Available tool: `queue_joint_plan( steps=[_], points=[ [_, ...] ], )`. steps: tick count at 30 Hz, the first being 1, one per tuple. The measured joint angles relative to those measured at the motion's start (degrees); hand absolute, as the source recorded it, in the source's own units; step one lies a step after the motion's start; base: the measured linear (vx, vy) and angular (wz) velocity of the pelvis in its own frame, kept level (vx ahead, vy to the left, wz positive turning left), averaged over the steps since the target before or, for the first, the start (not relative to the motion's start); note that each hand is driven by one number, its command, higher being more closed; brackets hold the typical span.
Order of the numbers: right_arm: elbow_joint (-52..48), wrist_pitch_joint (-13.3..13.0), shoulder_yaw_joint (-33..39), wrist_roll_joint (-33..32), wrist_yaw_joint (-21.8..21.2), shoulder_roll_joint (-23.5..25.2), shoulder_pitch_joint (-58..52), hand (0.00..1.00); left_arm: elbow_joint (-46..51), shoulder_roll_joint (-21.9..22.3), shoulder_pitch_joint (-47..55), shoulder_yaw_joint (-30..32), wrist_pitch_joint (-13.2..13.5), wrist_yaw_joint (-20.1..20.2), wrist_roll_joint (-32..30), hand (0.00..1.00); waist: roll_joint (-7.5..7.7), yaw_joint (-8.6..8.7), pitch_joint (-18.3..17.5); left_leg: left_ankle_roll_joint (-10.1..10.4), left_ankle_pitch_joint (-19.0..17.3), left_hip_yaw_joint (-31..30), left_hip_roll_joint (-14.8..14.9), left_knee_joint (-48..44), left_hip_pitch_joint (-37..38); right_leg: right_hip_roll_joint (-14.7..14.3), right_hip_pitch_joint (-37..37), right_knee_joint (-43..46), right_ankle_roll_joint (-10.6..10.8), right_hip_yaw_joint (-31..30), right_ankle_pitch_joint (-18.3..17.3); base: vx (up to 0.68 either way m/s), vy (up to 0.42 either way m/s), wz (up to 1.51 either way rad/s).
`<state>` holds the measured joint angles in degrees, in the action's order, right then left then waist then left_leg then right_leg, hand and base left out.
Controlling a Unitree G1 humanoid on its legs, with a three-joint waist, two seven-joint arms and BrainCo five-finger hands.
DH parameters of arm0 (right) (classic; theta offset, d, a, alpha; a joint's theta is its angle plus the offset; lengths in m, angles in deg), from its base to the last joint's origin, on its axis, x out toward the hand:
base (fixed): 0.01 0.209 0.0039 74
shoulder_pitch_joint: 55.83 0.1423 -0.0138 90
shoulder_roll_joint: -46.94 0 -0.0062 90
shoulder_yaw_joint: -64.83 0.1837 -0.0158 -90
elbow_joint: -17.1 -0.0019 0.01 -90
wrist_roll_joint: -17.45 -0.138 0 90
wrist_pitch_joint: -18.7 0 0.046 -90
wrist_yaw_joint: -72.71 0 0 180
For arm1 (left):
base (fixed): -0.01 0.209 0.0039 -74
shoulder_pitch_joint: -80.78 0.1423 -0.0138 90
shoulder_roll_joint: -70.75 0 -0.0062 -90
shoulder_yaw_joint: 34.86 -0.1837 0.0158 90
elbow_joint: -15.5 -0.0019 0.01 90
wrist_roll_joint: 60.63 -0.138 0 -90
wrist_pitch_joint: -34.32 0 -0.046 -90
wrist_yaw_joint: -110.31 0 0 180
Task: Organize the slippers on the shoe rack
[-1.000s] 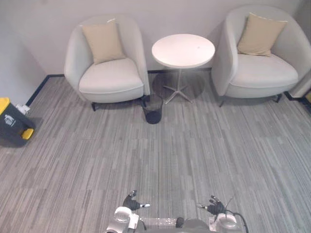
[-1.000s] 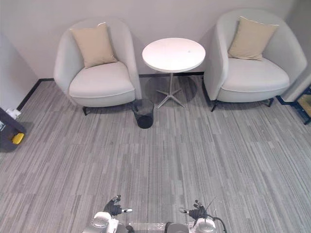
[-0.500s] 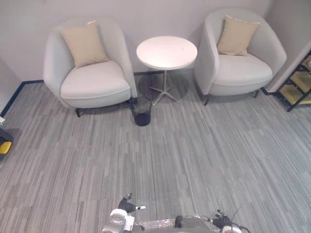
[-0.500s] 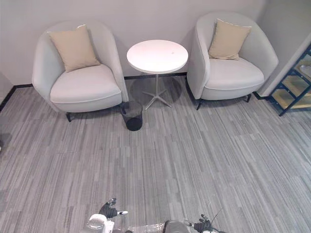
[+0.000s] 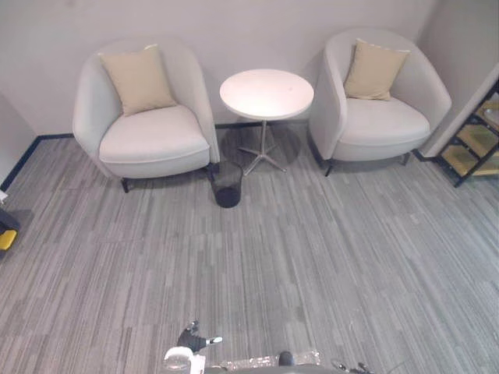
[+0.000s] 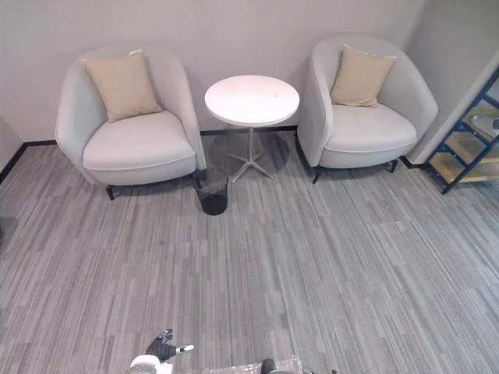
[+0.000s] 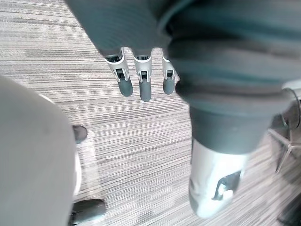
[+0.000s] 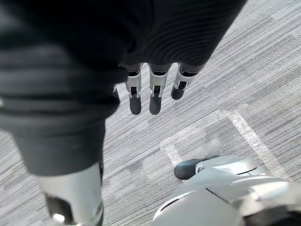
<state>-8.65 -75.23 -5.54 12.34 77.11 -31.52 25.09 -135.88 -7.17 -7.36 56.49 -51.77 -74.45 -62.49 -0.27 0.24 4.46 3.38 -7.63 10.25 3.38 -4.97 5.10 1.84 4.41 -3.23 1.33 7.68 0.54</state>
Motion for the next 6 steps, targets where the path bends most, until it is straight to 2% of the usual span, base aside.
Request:
queue_joint_plan(
  steps=[6],
  points=[
    [0.3,0.0,0.5,0.0,-0.5,0.0,0.5,0.00,-0.5,0.3,0.3,1.6,0.3,0.1,0.9,0.00,-0.10,-0.23,0.1,0.0,0.0,-1.8,-0.2,0.2,1.2,-0.4,2.8,-1.8,-0.2,1.2,0.1,0.05,-0.011,0.12]
  ],
)
